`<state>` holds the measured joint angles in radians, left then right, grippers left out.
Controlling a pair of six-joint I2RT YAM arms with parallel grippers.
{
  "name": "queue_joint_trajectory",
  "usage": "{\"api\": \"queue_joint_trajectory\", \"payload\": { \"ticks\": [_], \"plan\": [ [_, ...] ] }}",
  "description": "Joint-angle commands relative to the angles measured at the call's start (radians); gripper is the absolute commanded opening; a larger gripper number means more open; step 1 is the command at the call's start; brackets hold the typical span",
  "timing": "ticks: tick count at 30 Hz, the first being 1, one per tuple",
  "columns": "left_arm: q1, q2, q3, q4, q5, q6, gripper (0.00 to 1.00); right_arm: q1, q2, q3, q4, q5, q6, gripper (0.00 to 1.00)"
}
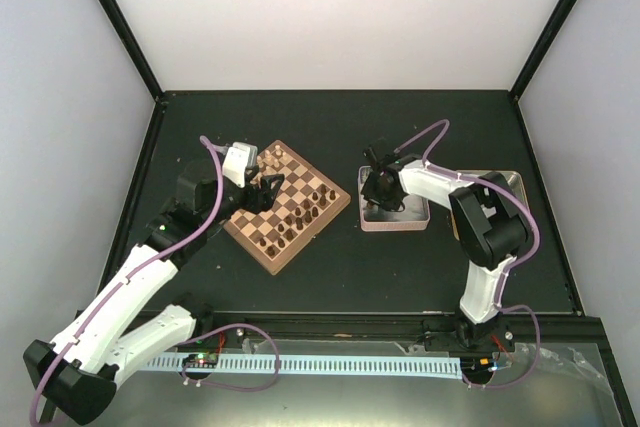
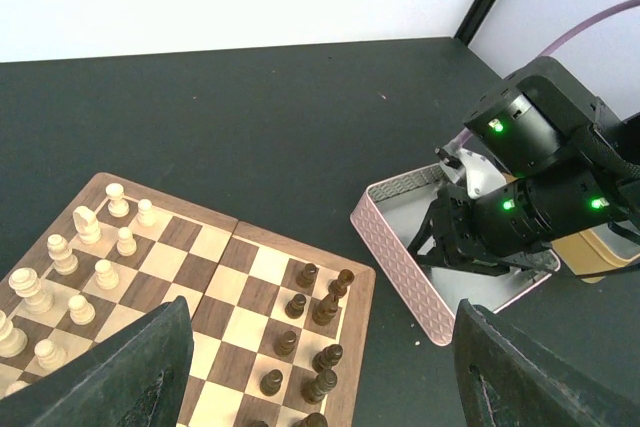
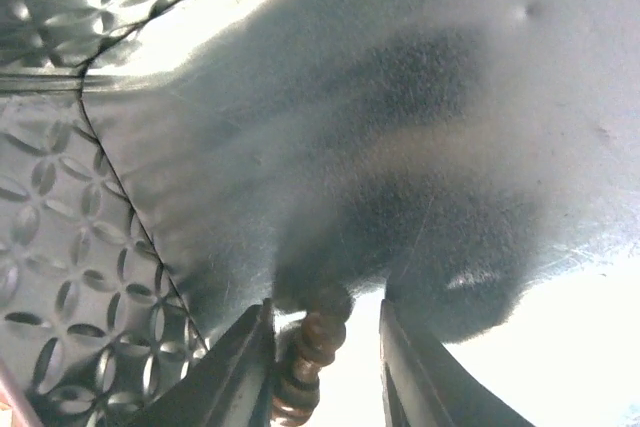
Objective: Set up the chess pieces on the board
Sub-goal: Pick up the chess piece from the storage box.
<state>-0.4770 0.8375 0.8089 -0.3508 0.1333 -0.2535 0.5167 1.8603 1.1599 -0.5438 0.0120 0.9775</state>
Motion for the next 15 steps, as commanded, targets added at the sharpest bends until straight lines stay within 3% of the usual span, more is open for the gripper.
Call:
{"api": "queue_joint_trajectory", "payload": {
  "ticks": [1, 4, 9, 15],
  "plan": [
    [0.008, -0.003, -0.007, 0.008, -0.011, 0.010, 0.73, 0.022, 0.021, 0.028, -0.079, 0.054, -0.086, 0.35],
    [0.008, -0.002, -0.007, 0.009, -0.011, 0.010, 0.73, 0.036, 0.020, 0.041, -0.087, 0.043, -0.108, 0.40],
    [0.008, -0.003, -0.008, 0.009, -0.011, 0.010, 0.73, 0.056, 0.035, 0.058, -0.120, 0.047, -0.127, 0.41],
    [0.008, -0.008, -0.014, 0.008, -0.012, 0.008, 0.73, 0.068, 0.043, 0.054, -0.144, 0.096, -0.134, 0.28]
  ]
}}
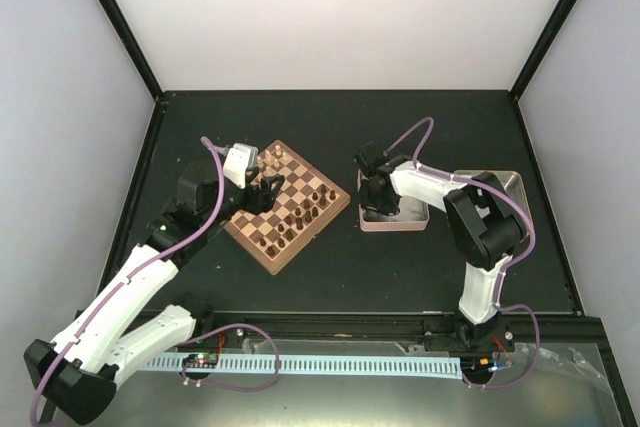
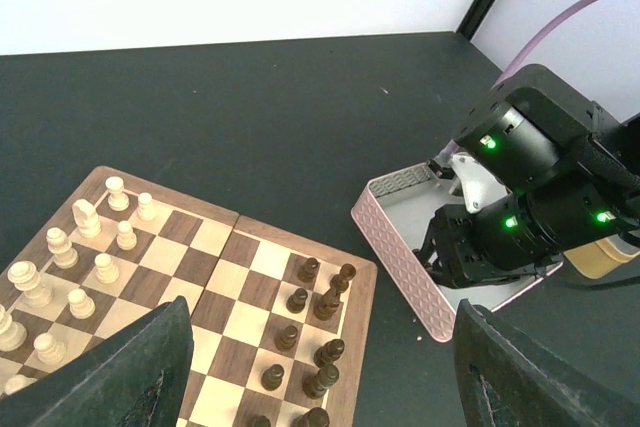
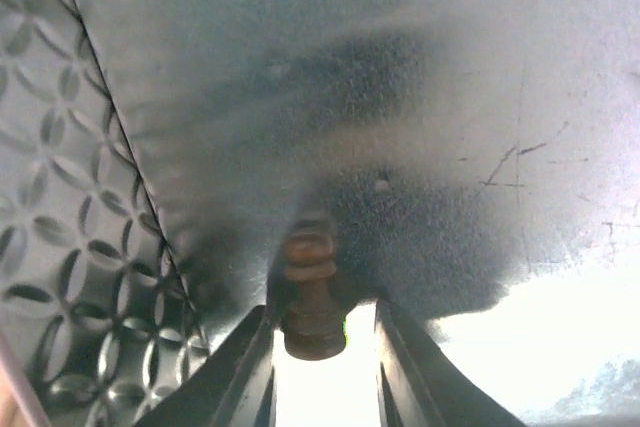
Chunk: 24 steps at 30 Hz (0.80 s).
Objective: Set up the chess pieces on the board
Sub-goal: Pick up the chess piece from the storage box.
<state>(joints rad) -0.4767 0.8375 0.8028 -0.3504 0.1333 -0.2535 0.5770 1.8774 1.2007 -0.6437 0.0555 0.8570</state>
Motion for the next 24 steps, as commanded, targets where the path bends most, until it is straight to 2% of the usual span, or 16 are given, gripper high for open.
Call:
{"api": "queue_joint_trajectory", "payload": {
  "ticks": [1, 15, 24],
  "plan": [
    [0.007, -0.008, -0.008, 0.007, -0.011, 0.008, 0.73, 0.008, 0.028, 0.015, -0.047, 0.060, -0.016, 0.26],
    [0.007, -0.002, -0.005, 0.008, -0.006, -0.001, 0.73, 0.011, 0.023, 0.004, 0.023, 0.133, -0.112, 0.13],
    [0.007, 0.020, -0.010, 0.036, 0.058, -0.036, 0.73, 0.011, -0.208, -0.151, 0.289, 0.162, -0.270, 0.13]
  ]
}}
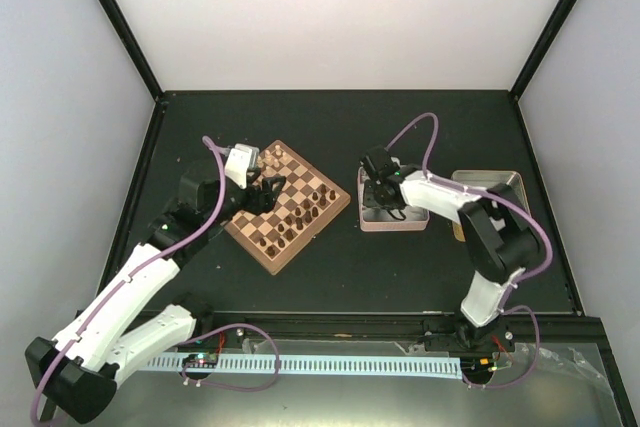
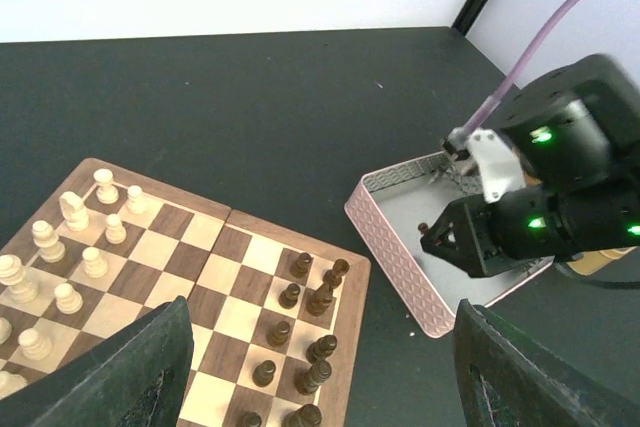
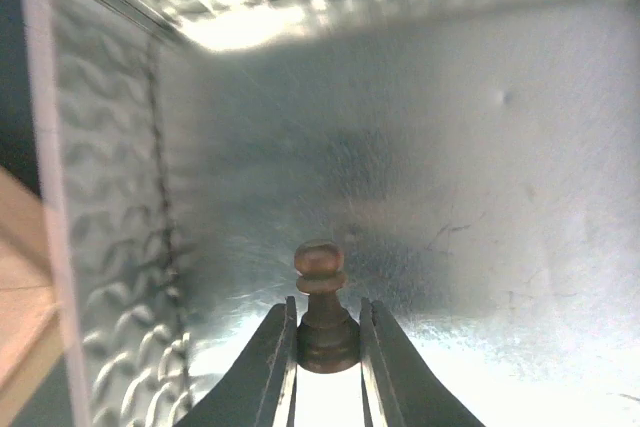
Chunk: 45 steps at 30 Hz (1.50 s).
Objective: Set up the chess pieces on the board
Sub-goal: Pick up the chess piece from the storage box, then place the chess piece on the chessboard.
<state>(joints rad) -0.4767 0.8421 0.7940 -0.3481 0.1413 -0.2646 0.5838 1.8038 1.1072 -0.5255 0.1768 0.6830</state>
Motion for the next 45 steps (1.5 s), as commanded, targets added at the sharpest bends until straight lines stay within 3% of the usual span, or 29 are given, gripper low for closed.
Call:
{"api": "queue_joint_trajectory", "payload": {
  "ticks": [1, 7, 13, 20, 26, 29, 37, 43, 45],
  "plan": [
    [0.007, 0.020, -0.001, 0.041, 0.065, -0.034, 0.73, 0.004, -0.166, -0.080, 0.204, 0.037, -0.114, 0.13],
    [0.007, 0.074, 0.002, 0.124, 0.254, -0.094, 0.74, 0.004, -0.365, -0.230, 0.398, -0.062, -0.231, 0.13],
    [0.006, 0.222, 0.087, 0.192, 0.475, -0.255, 0.75, 0.004, -0.577, -0.381, 0.576, -0.430, -0.352, 0.13],
    [-0.022, 0.423, 0.204, 0.231, 0.718, -0.388, 0.75, 0.003, -0.686, -0.418, 0.624, -0.741, -0.375, 0.13],
    [-0.054, 0.513, 0.237, 0.242, 0.807, -0.441, 0.73, 0.004, -0.691, -0.400, 0.583, -0.860, -0.412, 0.13],
    [-0.067, 0.555, 0.261, 0.208, 0.832, -0.447, 0.67, 0.004, -0.687, -0.400, 0.573, -0.889, -0.423, 0.13],
    [-0.089, 0.613, 0.295, 0.129, 0.852, -0.426, 0.38, 0.004, -0.657, -0.386, 0.558, -0.894, -0.430, 0.13],
    [-0.091, 0.606, 0.274, 0.074, 0.853, -0.386, 0.30, 0.005, -0.644, -0.382, 0.558, -0.865, -0.422, 0.13],
    [-0.091, 0.606, 0.262, 0.072, 0.855, -0.380, 0.22, 0.004, -0.640, -0.382, 0.560, -0.860, -0.419, 0.13]
  ]
}}
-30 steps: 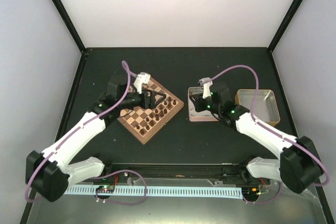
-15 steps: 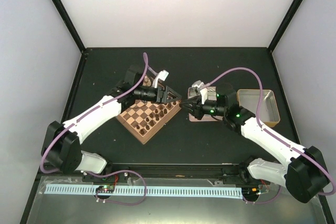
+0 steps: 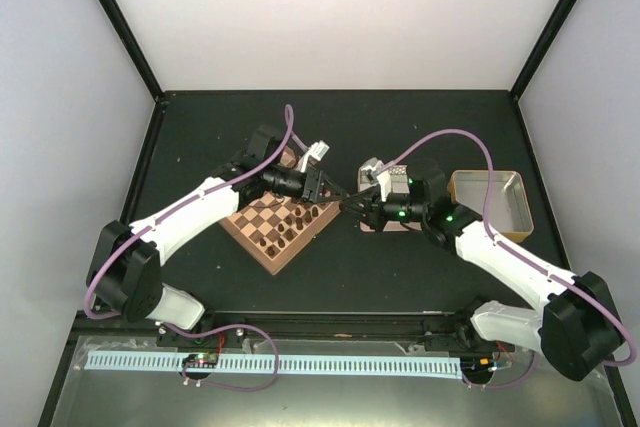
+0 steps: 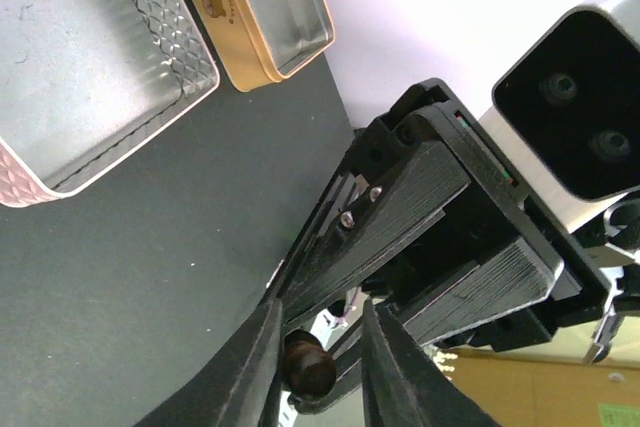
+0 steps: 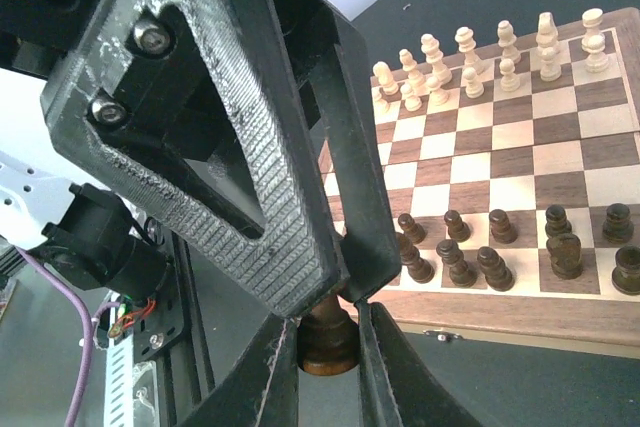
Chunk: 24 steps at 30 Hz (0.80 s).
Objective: Set up the chess pieces on the board
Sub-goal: Place the chess piece on the chessboard.
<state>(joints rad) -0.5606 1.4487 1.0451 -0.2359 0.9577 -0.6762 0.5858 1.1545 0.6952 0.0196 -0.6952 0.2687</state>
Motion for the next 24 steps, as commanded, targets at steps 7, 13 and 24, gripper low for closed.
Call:
{"api": "queue_joint_trajectory", "payload": {
  "ticks": [7, 13, 24],
  "plan": [
    [-0.006, -0.002, 0.009, -0.037, 0.019, 0.054, 0.06, 0.002, 0.018, 0.047, -0.011, 0.036, -0.007, 0.24],
    [0.002, -0.051, 0.005, -0.184, -0.238, 0.160, 0.05, 0.002, 0.035, 0.088, -0.137, 0.115, -0.017, 0.61],
    [0.016, -0.240, -0.154, -0.339, -0.990, 0.192, 0.05, 0.002, -0.022, 0.006, -0.051, 0.207, 0.050, 0.71]
  ]
}}
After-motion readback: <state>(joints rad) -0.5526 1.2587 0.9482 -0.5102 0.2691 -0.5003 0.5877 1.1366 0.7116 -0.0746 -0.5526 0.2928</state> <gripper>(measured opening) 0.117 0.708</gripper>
